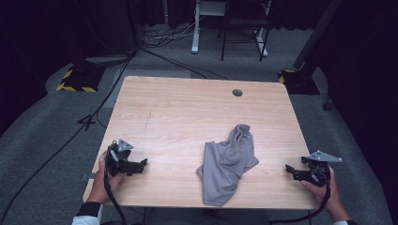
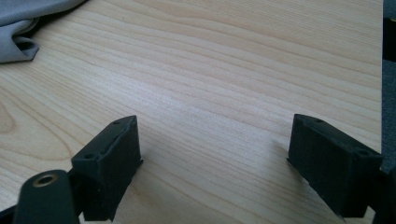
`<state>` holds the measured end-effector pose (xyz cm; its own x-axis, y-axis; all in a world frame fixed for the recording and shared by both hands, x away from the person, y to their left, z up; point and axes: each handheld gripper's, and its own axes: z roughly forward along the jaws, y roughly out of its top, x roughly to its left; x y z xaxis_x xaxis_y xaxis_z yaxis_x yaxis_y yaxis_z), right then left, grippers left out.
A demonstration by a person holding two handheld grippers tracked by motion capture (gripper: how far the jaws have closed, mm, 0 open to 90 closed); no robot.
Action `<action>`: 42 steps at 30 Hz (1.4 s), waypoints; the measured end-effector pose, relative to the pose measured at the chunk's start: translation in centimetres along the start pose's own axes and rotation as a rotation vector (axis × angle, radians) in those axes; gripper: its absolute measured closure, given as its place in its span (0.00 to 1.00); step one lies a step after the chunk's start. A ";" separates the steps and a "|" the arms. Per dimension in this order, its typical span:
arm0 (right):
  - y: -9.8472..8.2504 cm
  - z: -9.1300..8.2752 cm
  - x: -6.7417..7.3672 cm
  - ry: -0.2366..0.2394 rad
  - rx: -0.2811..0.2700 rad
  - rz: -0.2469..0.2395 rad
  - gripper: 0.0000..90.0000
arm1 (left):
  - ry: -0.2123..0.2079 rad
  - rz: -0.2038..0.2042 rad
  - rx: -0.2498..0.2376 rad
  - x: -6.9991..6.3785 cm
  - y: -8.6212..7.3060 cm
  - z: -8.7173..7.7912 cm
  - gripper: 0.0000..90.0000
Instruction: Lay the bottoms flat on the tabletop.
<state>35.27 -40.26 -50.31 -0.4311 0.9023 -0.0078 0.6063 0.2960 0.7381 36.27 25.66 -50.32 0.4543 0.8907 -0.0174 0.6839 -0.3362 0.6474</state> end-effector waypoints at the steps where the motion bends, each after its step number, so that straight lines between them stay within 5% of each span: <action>1: 0.0 0.0 0.0 0.001 0.001 0.000 0.18 | -0.010 0.006 0.026 -0.3 0.2 -0.1 0.00; 4: 0.0 0.0 0.0 0.002 0.003 -0.001 0.19 | -0.020 0.025 0.049 -1.0 0.4 -0.3 0.04; 6: 0.0 -0.2 0.1 0.006 -0.004 -0.023 0.29 | -0.039 0.045 0.032 -1.9 0.6 -0.3 0.15; 7: 0.0 -0.2 0.1 0.006 -0.004 -0.023 0.29 | -0.041 0.061 0.026 -2.5 0.7 -0.4 0.15; 8: 0.3 -0.3 0.2 0.011 -0.001 -0.035 0.38 | -0.049 0.121 0.019 -3.9 1.1 -0.5 0.22; 9: 0.3 -0.3 0.2 0.011 -0.001 -0.035 0.38 | -0.049 0.121 0.019 -3.9 1.1 -0.5 0.17; 11: 1.0 -0.1 0.8 0.049 -0.001 -0.061 0.41 | -0.109 0.163 0.008 -5.4 1.5 -0.7 0.20; 12: 1.4 0.0 1.2 0.045 -0.010 -0.079 0.42 | -0.144 0.232 -0.015 -7.3 2.1 -1.0 0.18; 15: 3.0 -0.2 2.6 0.067 -0.052 -0.118 0.44 | -0.172 0.295 -0.038 -10.9 3.5 -1.1 0.23; 16: 3.5 -0.1 3.1 0.073 -0.055 -0.129 0.45 | -0.172 0.295 -0.038 -10.9 3.5 -1.1 0.25; 17: 4.0 0.1 3.6 0.079 -0.063 -0.142 0.46 | -0.219 0.356 -0.049 -13.6 4.5 -1.1 0.24; 18: 4.6 0.3 4.0 0.087 -0.076 -0.152 0.48 | -0.247 0.378 -0.063 -14.9 4.9 -1.2 0.24; 19: 4.6 0.3 4.0 0.087 -0.076 -0.152 0.48 | -0.247 0.378 -0.063 -14.9 4.9 -1.2 0.24; 20: 5.8 1.1 5.1 0.119 -0.080 -0.171 0.49 | -0.285 0.415 -0.093 -17.4 5.8 -1.1 0.24; 23: 7.2 2.6 6.5 0.138 -0.076 -0.194 0.50 | -0.349 0.462 -0.134 -20.5 6.8 -0.6 0.25; 28: 8.9 5.0 8.4 0.145 -0.061 -0.197 0.47 | -0.408 0.512 -0.119 -24.0 7.8 1.4 0.25; 35: 9.6 6.5 9.4 0.137 -0.023 -0.207 0.45 | -0.412 0.503 -0.085 -25.1 7.9 3.8 0.25; 40: 9.8 8.2 9.6 0.149 0.034 -0.184 0.48 | -0.391 0.492 -0.060 -24.4 7.7 5.0 0.39; 42: 9.7 8.4 9.7 0.148 0.039 -0.194 0.50 | -0.395 0.499 -0.052 -24.1 7.7 5.1 0.53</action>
<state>42.60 -25.96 -48.86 -0.6334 0.7725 -0.0455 0.5268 0.4735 0.7058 33.46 0.02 -48.79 0.8941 0.4473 0.0230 0.3112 -0.6574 0.6862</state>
